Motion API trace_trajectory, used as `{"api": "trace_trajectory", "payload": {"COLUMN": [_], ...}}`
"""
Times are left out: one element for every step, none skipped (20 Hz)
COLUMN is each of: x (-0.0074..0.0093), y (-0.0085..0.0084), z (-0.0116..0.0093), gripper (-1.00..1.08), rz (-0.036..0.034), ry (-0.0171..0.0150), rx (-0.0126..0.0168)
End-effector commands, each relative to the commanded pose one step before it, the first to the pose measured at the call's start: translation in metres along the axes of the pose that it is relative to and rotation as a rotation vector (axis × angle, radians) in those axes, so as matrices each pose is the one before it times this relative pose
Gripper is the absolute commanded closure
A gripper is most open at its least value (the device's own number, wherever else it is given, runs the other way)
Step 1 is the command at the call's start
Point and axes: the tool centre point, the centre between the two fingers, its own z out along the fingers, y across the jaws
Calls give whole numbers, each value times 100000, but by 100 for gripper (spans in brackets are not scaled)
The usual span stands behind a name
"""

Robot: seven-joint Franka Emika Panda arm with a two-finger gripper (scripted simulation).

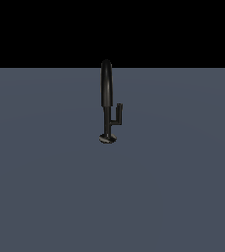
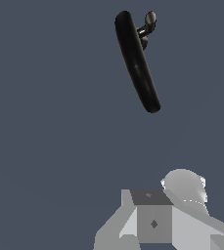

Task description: Turn on the faucet by rotating a designated handle.

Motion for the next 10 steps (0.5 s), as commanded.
{"api": "trace_trajectory", "payload": {"x": [1655, 656, 659, 662, 665, 668, 672, 675, 679, 683], "y": [-170, -72, -72, -72, -72, -72, -72, -72, -72, -72], "z": [136, 51, 51, 51, 51, 51, 51, 50, 50, 50], "gripper": [108, 108, 108, 108, 108, 108, 108, 108, 108, 108], "rz": [3639, 1446, 1453, 1459, 1465, 1472, 1479, 1487, 1495, 1504], "ry": [-3679, -1474, -1483, -1491, -1500, -1509, -1519, -1529, -1540, -1551], "rx": [3560, 1422, 1431, 1440, 1448, 1458, 1467, 1477, 1487, 1498]}}
